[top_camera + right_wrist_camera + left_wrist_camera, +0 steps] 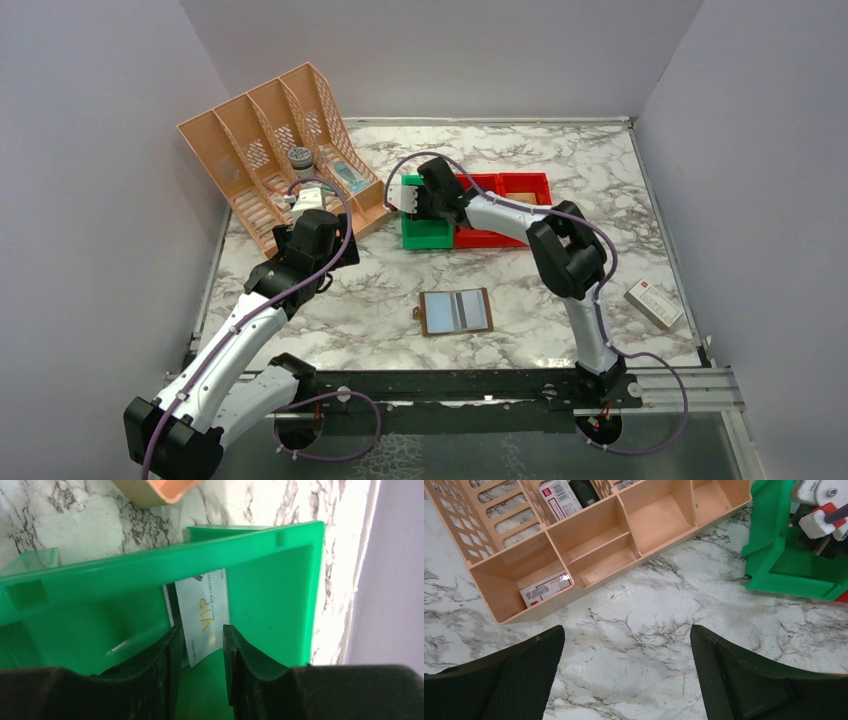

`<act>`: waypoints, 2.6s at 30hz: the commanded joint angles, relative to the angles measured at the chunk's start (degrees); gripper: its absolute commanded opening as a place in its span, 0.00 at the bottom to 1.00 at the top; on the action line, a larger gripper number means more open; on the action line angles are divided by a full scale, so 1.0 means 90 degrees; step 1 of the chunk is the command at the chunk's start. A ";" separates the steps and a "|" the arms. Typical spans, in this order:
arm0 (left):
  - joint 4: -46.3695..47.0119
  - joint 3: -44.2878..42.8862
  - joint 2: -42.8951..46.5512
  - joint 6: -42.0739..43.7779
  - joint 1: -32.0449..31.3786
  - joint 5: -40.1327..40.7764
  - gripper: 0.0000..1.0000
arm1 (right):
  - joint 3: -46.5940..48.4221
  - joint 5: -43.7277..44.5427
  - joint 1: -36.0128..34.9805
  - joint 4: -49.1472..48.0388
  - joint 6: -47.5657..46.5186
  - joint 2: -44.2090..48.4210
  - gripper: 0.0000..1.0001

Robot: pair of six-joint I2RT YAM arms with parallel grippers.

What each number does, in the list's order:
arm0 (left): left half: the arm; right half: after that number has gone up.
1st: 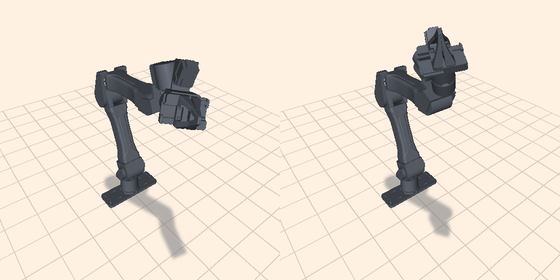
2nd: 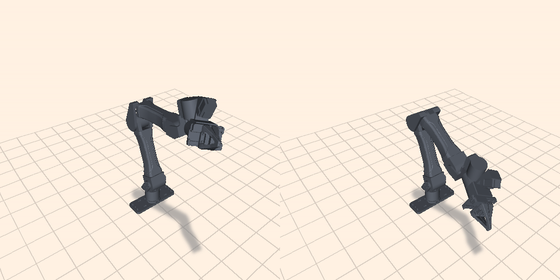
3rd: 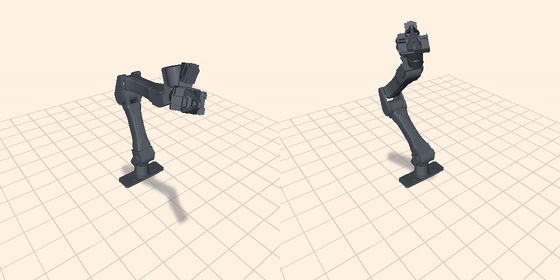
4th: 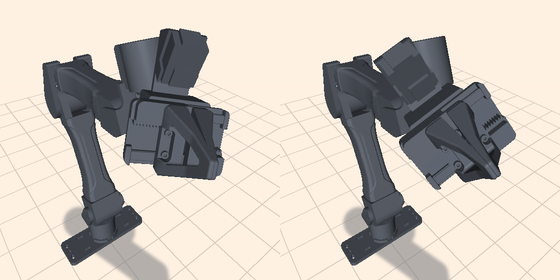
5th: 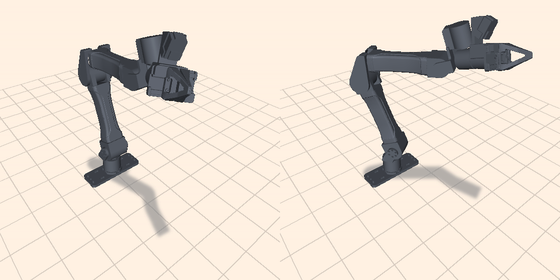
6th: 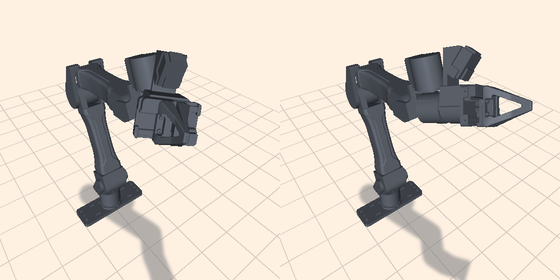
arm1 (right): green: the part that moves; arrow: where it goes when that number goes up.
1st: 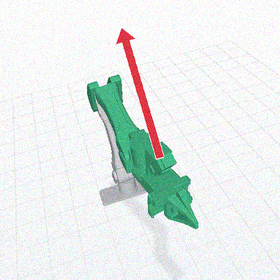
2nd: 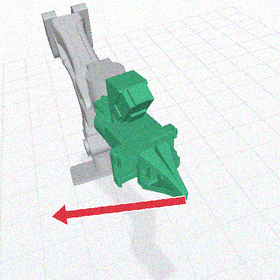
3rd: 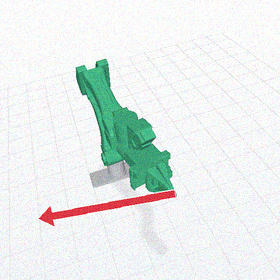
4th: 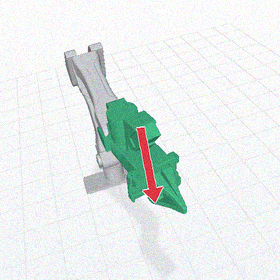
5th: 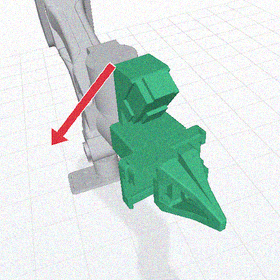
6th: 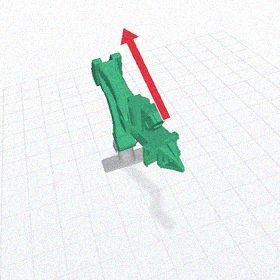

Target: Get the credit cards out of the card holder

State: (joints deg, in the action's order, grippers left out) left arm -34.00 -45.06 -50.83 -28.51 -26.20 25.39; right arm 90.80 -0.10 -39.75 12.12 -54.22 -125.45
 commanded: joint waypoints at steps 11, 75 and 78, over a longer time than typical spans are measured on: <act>-0.0003 0.0050 -0.0047 0.0102 0.0040 -0.0064 0.99 | -0.1356 -0.0418 0.0040 -0.1965 0.1914 0.2085 0.37; 0.4430 0.0709 -0.2618 -0.2076 -0.2305 -0.3883 0.62 | -0.6743 -0.1614 0.0042 -0.1122 1.0647 0.6694 0.33; 0.4326 0.0788 -0.2746 -0.2448 -0.2413 -0.3490 0.53 | -0.6696 -0.1169 0.0044 -0.0998 1.0222 0.6370 0.30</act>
State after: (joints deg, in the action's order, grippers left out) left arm 5.89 -37.15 -74.06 -46.83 -46.74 -11.09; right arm 28.67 -11.90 -39.51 2.98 39.88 -65.43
